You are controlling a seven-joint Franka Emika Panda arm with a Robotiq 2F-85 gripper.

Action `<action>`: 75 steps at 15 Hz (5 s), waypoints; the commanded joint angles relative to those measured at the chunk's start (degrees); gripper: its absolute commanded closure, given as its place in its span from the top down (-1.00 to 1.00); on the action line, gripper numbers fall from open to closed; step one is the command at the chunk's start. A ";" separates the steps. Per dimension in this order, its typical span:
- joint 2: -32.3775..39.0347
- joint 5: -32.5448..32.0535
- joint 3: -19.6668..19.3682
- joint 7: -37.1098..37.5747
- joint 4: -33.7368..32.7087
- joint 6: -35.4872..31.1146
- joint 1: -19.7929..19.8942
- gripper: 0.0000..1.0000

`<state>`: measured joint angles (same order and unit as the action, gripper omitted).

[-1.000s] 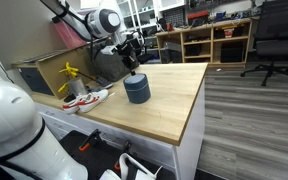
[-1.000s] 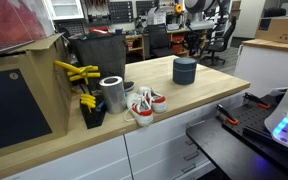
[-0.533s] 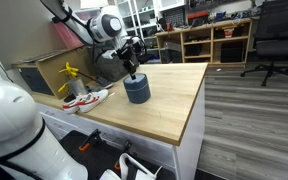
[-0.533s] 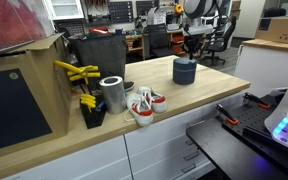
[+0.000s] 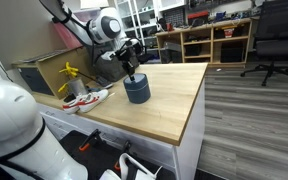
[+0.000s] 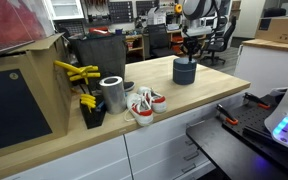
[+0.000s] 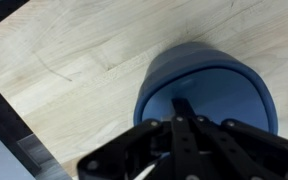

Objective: Open the grey object fully

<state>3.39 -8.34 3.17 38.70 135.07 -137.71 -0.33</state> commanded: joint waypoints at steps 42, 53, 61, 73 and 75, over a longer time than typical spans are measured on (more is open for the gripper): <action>-18.05 5.71 -0.57 -3.52 0.43 0.70 2.79 1.00; -24.13 2.37 -2.75 -23.60 0.01 20.85 3.92 1.00; -26.76 1.85 -2.56 -25.84 -6.38 37.22 3.98 1.00; -27.05 1.92 -1.84 -25.06 -14.05 45.84 3.57 1.00; -27.02 2.18 -2.11 -25.44 -14.49 45.71 3.58 1.00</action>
<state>-23.55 -6.42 1.25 13.88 122.31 -93.95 3.23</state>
